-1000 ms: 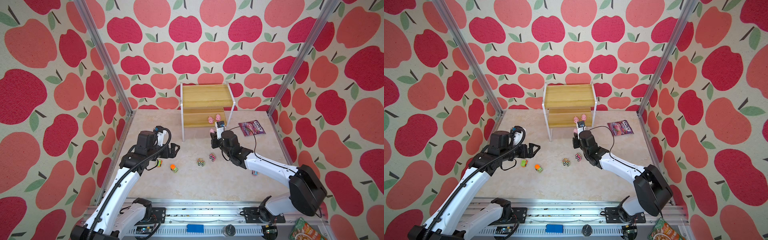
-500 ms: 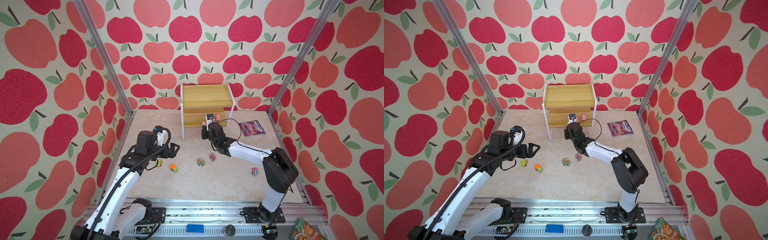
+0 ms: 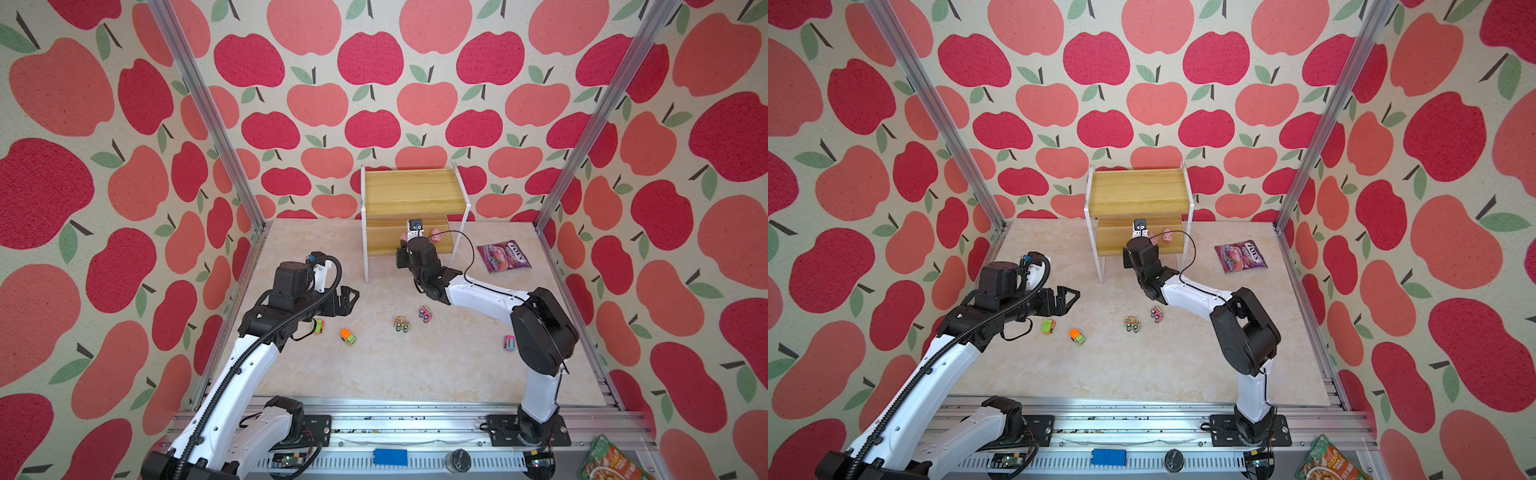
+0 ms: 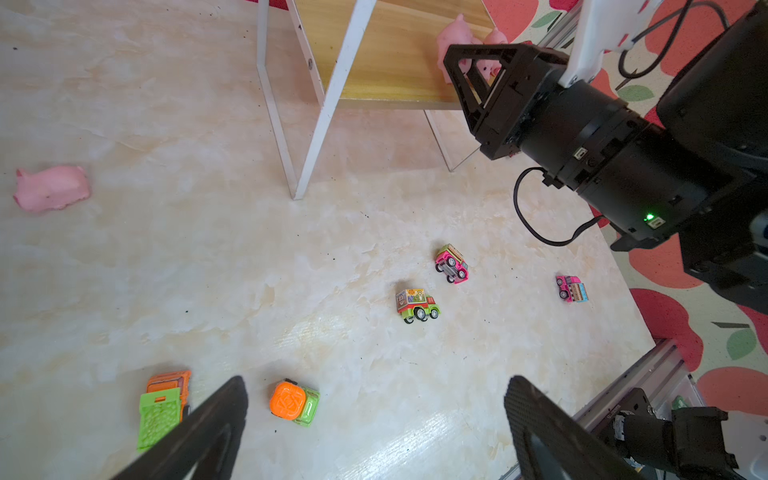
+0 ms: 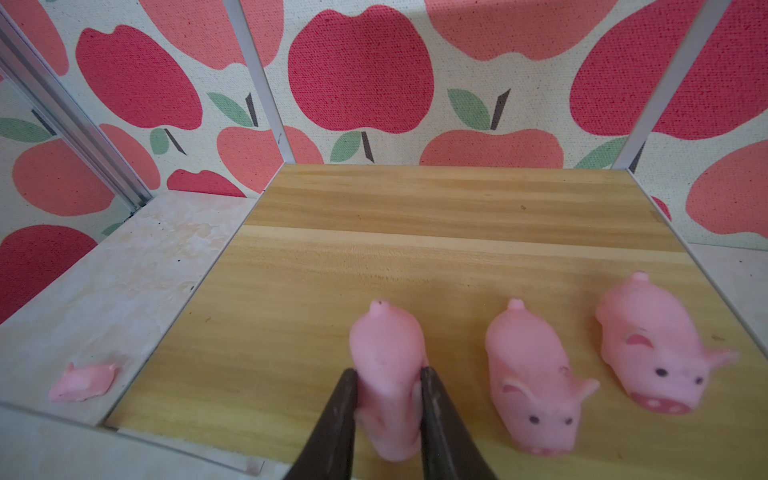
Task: Place and organize the plastic toys onto the shelf
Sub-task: 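Carry the held pig with the right gripper to the lower shelf tier, then open the right gripper to set the pig beside the two pigs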
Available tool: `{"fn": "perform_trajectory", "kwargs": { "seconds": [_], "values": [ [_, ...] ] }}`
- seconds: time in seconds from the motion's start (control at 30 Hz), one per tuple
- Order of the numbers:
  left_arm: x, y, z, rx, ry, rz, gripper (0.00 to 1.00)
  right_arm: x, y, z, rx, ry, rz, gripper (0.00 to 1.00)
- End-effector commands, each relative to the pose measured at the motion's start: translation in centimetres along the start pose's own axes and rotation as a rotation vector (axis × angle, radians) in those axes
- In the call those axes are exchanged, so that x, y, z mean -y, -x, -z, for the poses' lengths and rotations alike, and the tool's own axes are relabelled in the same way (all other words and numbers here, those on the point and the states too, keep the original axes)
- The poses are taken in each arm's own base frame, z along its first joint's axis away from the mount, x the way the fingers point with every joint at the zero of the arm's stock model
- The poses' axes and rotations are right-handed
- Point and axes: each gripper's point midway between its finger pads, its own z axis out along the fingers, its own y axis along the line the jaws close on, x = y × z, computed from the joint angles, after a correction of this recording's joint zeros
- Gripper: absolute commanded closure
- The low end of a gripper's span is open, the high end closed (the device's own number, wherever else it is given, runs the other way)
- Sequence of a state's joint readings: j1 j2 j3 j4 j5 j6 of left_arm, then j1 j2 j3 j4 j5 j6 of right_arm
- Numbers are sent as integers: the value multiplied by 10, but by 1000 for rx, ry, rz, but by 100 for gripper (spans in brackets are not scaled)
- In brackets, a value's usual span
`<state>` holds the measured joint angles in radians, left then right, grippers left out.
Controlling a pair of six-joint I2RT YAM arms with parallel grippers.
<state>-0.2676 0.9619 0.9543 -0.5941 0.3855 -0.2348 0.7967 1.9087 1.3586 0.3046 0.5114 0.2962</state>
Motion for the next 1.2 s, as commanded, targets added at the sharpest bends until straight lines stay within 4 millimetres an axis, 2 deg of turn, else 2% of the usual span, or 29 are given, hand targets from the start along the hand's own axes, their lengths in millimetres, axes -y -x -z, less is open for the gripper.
{"fn": "perform_trajectory", "kwargs": {
  "seconds": [0.0, 0.17, 0.37, 0.5, 0.73, 0.93, 1.1, 1.17],
  "values": [
    [1, 0, 3, 0, -8, -7, 1, 1, 7, -7, 16, -53, 1, 71],
    [0, 0, 2, 0, -3, -9, 1, 4, 3, -14, 7, -88, 14, 68],
    [-1, 0, 2, -1, 2, -6, 1, 0, 2, -17, -17, -78, 27, 55],
    [-4, 0, 3, 1, 13, -4, 1, -5, 5, -11, -17, -56, 36, 44],
    [-14, 3, 5, 17, 56, 8, 0, -9, 16, 12, 14, -20, 41, 33],
    [-40, 7, 5, 30, 124, 81, 1, -12, 6, 41, 7, 30, 47, 26],
    [-82, 5, 3, 16, 272, 181, 1, -18, -20, 73, -14, 80, 48, 23],
    [-100, 2, 0, -3, 335, 220, 1, -27, -33, 91, -14, 122, 65, 21]
  ]
}}
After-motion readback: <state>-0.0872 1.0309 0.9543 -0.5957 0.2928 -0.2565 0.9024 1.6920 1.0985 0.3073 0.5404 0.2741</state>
